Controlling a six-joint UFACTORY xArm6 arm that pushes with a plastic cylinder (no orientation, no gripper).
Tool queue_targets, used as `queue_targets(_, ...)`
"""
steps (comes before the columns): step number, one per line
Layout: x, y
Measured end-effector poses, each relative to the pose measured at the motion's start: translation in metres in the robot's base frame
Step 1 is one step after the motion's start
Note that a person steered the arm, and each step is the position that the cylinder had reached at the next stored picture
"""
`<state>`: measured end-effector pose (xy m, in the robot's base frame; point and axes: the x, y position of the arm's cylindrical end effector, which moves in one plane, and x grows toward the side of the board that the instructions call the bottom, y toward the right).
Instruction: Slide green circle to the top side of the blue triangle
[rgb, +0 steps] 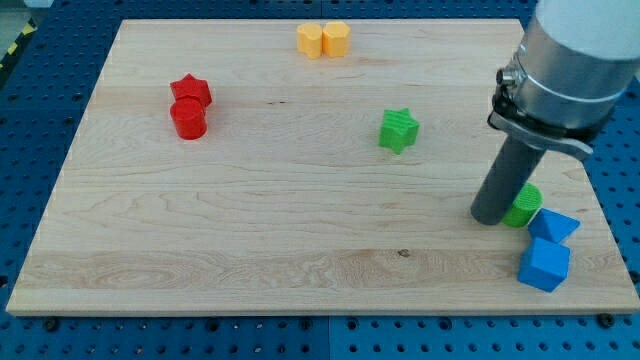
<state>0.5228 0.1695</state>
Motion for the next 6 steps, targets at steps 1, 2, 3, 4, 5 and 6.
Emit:
queue_targets(1, 0.0, 0.0)
queue_targets(2, -0.012, 0.003)
queue_targets(3, -0.016, 0.017)
queue_targets(4, -0.016, 0.026)
queue_targets(5, -0.016, 0.026)
queue_targets(6, -0.002, 0.011)
